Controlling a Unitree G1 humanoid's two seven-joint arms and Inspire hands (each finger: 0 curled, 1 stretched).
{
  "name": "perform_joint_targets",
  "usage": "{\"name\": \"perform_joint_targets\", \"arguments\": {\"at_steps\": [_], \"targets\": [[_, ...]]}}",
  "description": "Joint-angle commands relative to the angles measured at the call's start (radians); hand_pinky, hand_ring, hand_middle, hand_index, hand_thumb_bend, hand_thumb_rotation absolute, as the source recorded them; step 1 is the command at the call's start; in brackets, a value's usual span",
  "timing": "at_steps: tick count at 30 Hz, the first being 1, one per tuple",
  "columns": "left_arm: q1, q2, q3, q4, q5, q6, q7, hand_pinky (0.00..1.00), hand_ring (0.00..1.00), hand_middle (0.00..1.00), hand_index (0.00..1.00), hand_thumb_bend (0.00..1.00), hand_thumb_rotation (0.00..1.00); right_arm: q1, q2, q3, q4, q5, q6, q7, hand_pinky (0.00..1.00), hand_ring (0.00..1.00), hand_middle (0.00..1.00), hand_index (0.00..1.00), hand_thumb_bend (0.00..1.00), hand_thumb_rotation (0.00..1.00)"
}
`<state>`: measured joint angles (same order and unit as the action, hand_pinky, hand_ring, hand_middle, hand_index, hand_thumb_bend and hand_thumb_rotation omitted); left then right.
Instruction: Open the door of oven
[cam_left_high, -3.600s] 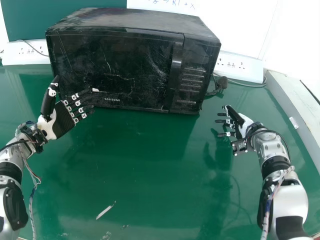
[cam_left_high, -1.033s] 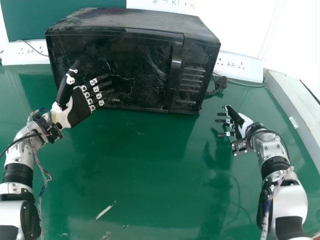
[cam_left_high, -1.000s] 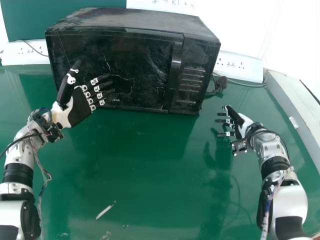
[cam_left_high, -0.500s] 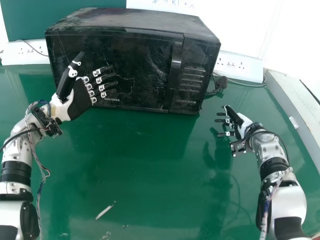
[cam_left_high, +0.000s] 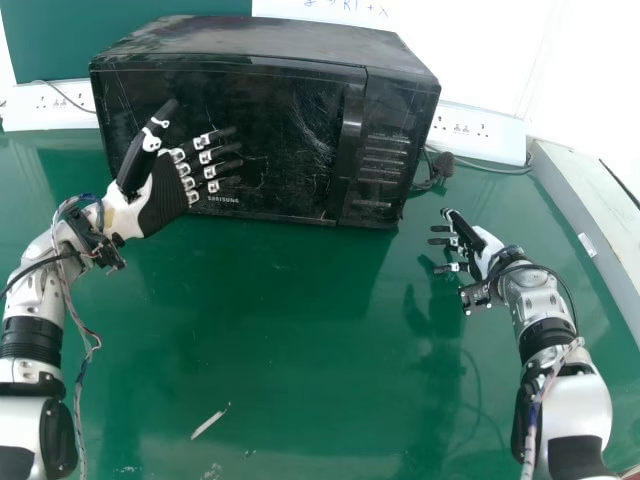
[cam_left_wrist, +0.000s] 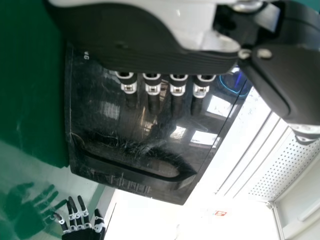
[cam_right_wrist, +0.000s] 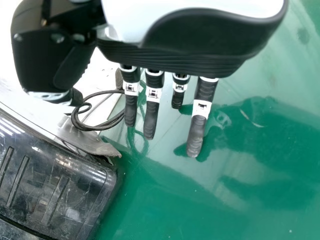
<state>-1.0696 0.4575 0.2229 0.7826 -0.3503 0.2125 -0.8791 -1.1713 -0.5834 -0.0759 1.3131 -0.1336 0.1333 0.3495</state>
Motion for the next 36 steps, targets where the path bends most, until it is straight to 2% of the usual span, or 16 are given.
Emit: {"name": "perform_joint_targets", "arguments": {"at_steps": [1,2,4,9,14,18,20,25,29,32,36], "targets": [[-0.018,-0.01,-0.015,0.021,0.015,-0.03,-0.012,0.93,1.0,1.0,1.0,1.0,0.99,0.052,0.027,0.014,0.035,-0.017,0.028,0.025,0.58,0.66,0.74,0.85,0.58,0.53],[-0.023,-0.01,-0.019,0.032,0.021,-0.04,-0.014,0.94,1.0,1.0,1.0,1.0,0.99,0.052,0.028,0.013,0.035,-0.016,0.028,0.025,0.58,0.66,0.74,0.85,0.57,0.54],[-0.029,-0.011,-0.025,0.041,0.03,-0.053,-0.016,0.99,1.0,1.0,1.0,1.0,0.99,0.053,0.03,0.01,0.034,-0.011,0.029,0.021,0.63,0.7,0.75,0.83,0.55,0.54],[-0.041,-0.013,-0.04,0.046,0.047,-0.081,-0.02,1.0,1.0,1.0,1.0,1.0,1.0,0.054,0.03,0.014,0.034,-0.014,0.022,0.028,0.69,0.75,0.78,0.84,0.54,0.56],[-0.046,-0.021,-0.05,0.045,0.06,-0.091,-0.011,1.0,1.0,1.0,1.0,1.0,1.0,0.057,0.031,0.007,0.034,-0.007,0.021,0.02,0.68,0.73,0.78,0.85,0.56,0.52],[-0.056,-0.03,-0.059,0.052,0.077,-0.101,0.005,1.0,1.0,1.0,1.0,1.0,0.99,0.055,0.03,0.013,0.036,-0.013,0.025,0.033,0.7,0.75,0.79,0.85,0.58,0.56],[-0.063,-0.036,-0.065,0.056,0.084,-0.104,0.009,1.0,1.0,1.0,1.0,1.0,1.0,0.057,0.032,0.006,0.035,-0.005,0.023,0.027,0.7,0.75,0.79,0.85,0.59,0.53],[-0.078,-0.044,-0.076,0.086,0.105,-0.134,0.008,1.0,1.0,1.0,1.0,1.0,1.0,0.057,0.035,0.004,0.035,-0.005,0.025,0.02,0.65,0.72,0.78,0.87,0.56,0.54],[-0.098,-0.046,-0.081,0.124,0.115,-0.156,0.011,1.0,1.0,1.0,1.0,1.0,1.0,0.06,0.035,0.004,0.035,-0.006,0.021,0.016,0.7,0.75,0.77,0.85,0.6,0.53],[-0.108,-0.049,-0.084,0.144,0.12,-0.161,0.006,1.0,1.0,1.0,1.0,1.0,1.0,0.059,0.034,0.004,0.034,-0.007,0.02,0.019,0.7,0.75,0.77,0.85,0.59,0.53],[-0.122,-0.059,-0.083,0.164,0.121,-0.154,0.015,1.0,1.0,1.0,1.0,1.0,1.0,0.058,0.034,-0.001,0.035,-0.001,0.025,0.016,0.63,0.7,0.78,0.86,0.56,0.53]]}}
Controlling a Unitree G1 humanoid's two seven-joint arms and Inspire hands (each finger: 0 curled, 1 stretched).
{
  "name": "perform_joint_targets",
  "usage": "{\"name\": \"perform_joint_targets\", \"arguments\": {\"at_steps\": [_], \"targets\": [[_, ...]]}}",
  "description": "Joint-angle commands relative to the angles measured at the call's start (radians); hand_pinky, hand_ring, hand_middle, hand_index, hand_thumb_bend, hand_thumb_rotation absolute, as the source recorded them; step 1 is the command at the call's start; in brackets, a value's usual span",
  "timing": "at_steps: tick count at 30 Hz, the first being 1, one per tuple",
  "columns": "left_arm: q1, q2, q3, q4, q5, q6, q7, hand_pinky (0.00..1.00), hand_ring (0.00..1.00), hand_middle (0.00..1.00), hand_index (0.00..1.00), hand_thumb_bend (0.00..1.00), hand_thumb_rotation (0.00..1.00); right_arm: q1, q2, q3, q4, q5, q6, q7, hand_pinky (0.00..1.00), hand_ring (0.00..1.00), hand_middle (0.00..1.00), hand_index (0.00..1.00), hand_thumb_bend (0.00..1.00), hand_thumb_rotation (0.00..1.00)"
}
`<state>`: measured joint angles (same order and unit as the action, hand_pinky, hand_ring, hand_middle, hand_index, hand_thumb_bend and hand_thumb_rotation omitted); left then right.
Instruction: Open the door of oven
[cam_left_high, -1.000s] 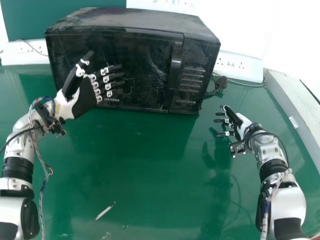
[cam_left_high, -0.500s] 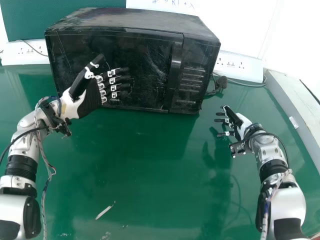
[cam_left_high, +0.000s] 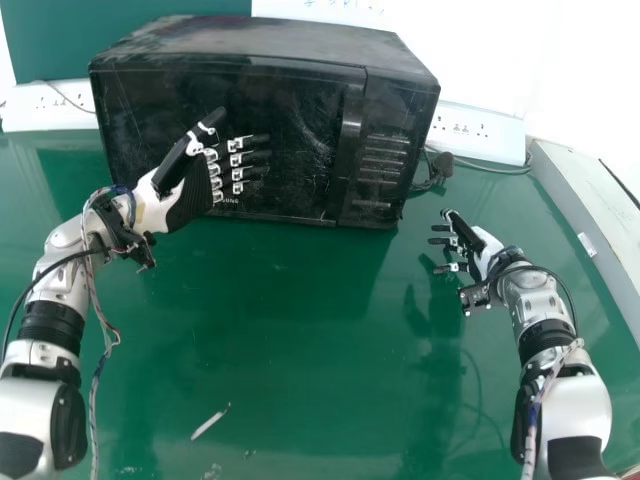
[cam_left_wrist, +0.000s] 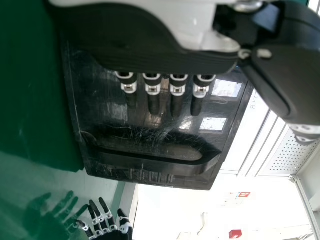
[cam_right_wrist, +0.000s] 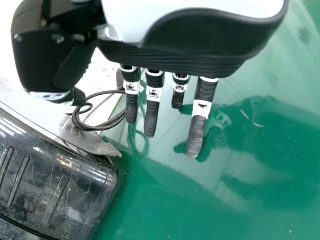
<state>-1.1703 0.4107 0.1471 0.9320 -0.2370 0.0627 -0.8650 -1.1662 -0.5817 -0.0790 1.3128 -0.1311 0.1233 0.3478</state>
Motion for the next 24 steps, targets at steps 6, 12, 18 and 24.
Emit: {"name": "perform_joint_targets", "arguments": {"at_steps": [6,12,18,24], "targets": [[-0.041,-0.026,-0.011,0.043,0.015,-0.013,0.007,1.0,1.0,1.0,1.0,1.0,1.0,0.056,0.032,0.009,0.033,-0.012,0.021,0.023,0.64,0.71,0.78,0.86,0.57,0.53],[-0.056,-0.034,-0.018,0.052,0.031,-0.009,0.028,1.0,1.0,1.0,1.0,1.0,1.0,0.055,0.034,0.003,0.036,-0.007,0.032,0.011,0.66,0.71,0.76,0.84,0.57,0.54],[-0.068,-0.042,-0.02,0.065,0.032,-0.007,0.032,1.0,1.0,1.0,1.0,1.0,1.0,0.053,0.035,0.002,0.036,-0.006,0.037,0.007,0.67,0.73,0.76,0.83,0.55,0.54],[-0.085,-0.054,-0.023,0.1,0.04,-0.027,0.035,1.0,1.0,1.0,1.0,1.0,1.0,0.056,0.032,0.012,0.036,-0.016,0.029,0.014,0.66,0.71,0.77,0.84,0.58,0.57]]}}
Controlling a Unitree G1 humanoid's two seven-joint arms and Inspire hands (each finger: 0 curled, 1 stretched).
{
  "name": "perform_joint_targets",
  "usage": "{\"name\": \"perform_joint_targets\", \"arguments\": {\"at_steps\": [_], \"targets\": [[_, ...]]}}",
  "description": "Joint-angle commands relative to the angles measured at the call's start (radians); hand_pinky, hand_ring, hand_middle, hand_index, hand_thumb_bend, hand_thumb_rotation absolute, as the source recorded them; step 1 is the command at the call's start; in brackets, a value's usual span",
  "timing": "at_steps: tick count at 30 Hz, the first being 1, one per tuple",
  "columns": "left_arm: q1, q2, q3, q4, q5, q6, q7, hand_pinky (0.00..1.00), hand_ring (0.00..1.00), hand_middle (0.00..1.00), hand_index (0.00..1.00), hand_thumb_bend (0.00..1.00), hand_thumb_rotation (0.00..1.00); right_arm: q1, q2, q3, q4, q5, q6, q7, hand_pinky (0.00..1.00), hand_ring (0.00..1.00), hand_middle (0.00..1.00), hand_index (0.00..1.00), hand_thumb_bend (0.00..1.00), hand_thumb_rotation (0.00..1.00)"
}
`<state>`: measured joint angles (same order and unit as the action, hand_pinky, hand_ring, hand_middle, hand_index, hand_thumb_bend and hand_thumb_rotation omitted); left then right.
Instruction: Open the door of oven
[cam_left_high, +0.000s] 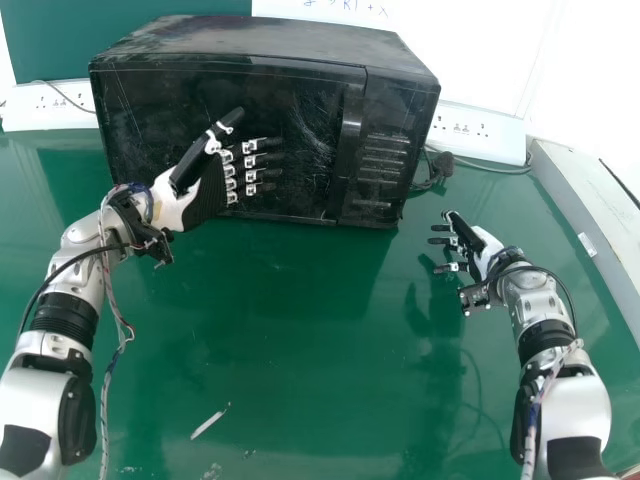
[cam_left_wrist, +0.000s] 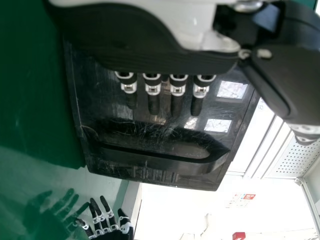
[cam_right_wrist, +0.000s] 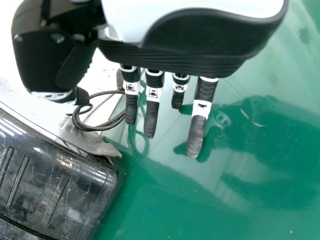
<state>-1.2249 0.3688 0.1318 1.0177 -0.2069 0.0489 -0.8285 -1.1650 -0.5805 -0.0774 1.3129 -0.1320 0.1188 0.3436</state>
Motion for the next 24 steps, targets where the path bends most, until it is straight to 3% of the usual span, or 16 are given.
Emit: {"name": "perform_joint_targets", "arguments": {"at_steps": [1,6,10,14,17,24], "targets": [[-0.035,-0.015,-0.006,0.024,0.011,-0.015,0.001,1.0,1.0,1.0,1.0,1.0,1.0,0.056,0.031,0.009,0.036,-0.013,0.032,0.015,0.65,0.7,0.76,0.83,0.57,0.56],[-0.062,-0.026,0.001,0.081,0.013,-0.024,0.005,1.0,1.0,1.0,1.0,1.0,1.0,0.052,0.03,0.007,0.037,-0.01,0.043,0.029,0.68,0.74,0.78,0.84,0.56,0.57],[-0.089,-0.037,0.003,0.12,0.019,-0.027,0.016,1.0,1.0,1.0,1.0,1.0,0.99,0.053,0.032,0.004,0.037,-0.008,0.038,0.026,0.64,0.7,0.76,0.84,0.56,0.54],[-0.109,-0.048,0.009,0.154,0.02,-0.033,0.02,1.0,1.0,1.0,1.0,1.0,0.98,0.052,0.034,0.005,0.035,-0.008,0.036,0.026,0.68,0.74,0.77,0.86,0.56,0.56],[-0.121,-0.054,0.015,0.175,0.019,-0.031,0.025,1.0,1.0,1.0,1.0,1.0,0.97,0.053,0.035,0.006,0.036,-0.011,0.036,0.011,0.64,0.71,0.77,0.85,0.57,0.54],[-0.131,-0.066,0.02,0.191,0.021,-0.021,0.036,1.0,1.0,1.0,1.0,1.0,0.96,0.052,0.035,-0.007,0.036,0.001,0.043,0.018,0.66,0.72,0.77,0.85,0.59,0.52]]}}
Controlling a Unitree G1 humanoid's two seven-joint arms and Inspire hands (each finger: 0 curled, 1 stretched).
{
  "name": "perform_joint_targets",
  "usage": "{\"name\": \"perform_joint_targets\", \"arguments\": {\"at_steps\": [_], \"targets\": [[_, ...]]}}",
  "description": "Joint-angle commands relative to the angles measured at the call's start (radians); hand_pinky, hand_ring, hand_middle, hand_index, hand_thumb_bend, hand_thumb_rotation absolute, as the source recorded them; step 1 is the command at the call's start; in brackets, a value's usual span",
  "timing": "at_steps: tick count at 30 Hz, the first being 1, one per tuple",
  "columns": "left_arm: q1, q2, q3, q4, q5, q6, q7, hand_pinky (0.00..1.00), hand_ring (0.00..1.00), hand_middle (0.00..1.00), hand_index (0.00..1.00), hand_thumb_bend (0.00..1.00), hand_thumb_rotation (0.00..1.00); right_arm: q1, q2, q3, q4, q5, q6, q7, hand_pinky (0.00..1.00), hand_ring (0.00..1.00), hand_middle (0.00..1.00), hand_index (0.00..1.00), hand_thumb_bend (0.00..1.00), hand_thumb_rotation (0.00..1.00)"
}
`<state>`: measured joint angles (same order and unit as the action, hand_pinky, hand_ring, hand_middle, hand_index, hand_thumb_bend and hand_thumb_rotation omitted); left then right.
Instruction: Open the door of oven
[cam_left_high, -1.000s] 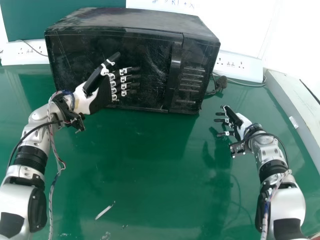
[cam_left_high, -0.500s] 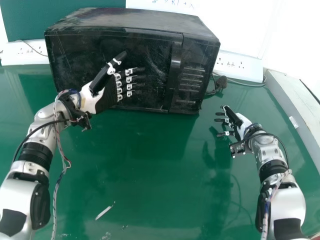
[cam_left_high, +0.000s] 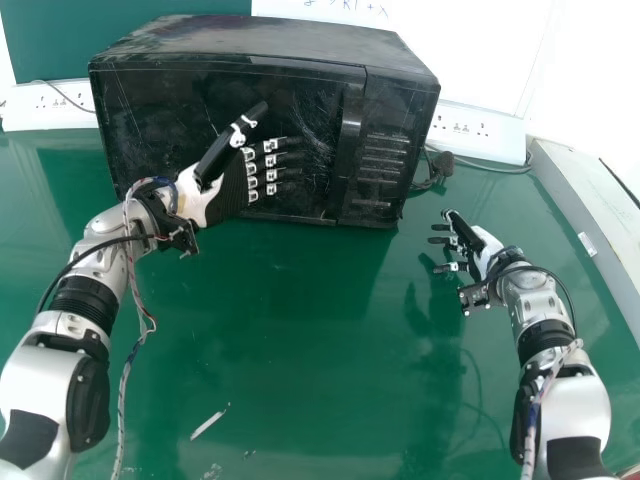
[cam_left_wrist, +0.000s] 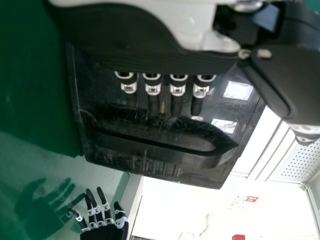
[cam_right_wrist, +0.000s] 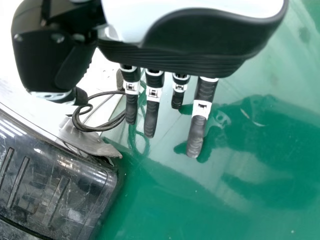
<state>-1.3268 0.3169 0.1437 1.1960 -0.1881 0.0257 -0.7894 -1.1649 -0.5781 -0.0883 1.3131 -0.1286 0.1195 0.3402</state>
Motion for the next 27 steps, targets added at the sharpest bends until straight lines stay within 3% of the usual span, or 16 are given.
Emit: {"name": "perform_joint_targets", "arguments": {"at_steps": [1,4,9,13,23,27], "targets": [[-0.032,-0.016,0.011,0.014,-0.001,0.005,-0.008,1.0,1.0,1.0,1.0,1.0,0.96,0.052,0.033,0.001,0.036,-0.001,0.043,0.023,0.65,0.71,0.77,0.85,0.58,0.52],[-0.04,-0.019,0.012,0.015,0.004,0.002,-0.01,1.0,1.0,1.0,1.0,1.0,0.97,0.051,0.034,0.002,0.035,-0.005,0.041,0.026,0.63,0.7,0.77,0.86,0.56,0.53],[-0.052,-0.031,0.008,0.022,0.013,0.001,-0.011,1.0,1.0,1.0,1.0,1.0,0.95,0.049,0.037,0.005,0.035,-0.008,0.042,0.028,0.69,0.74,0.78,0.86,0.56,0.55],[-0.058,-0.042,0.008,0.025,0.02,0.0,0.0,1.0,1.0,1.0,1.0,1.0,0.95,0.049,0.038,0.011,0.033,-0.013,0.036,0.02,0.63,0.7,0.77,0.86,0.53,0.55],[-0.076,-0.057,0.006,0.033,0.03,-0.001,0.004,1.0,1.0,1.0,1.0,1.0,0.97,0.048,0.043,0.018,0.035,-0.019,0.041,0.018,0.65,0.72,0.76,0.84,0.54,0.59],[-0.085,-0.065,0.003,0.036,0.04,0.002,0.023,1.0,1.0,1.0,1.0,1.0,0.96,0.05,0.043,0.011,0.036,-0.009,0.039,0.022,0.66,0.71,0.75,0.84,0.57,0.54]]}}
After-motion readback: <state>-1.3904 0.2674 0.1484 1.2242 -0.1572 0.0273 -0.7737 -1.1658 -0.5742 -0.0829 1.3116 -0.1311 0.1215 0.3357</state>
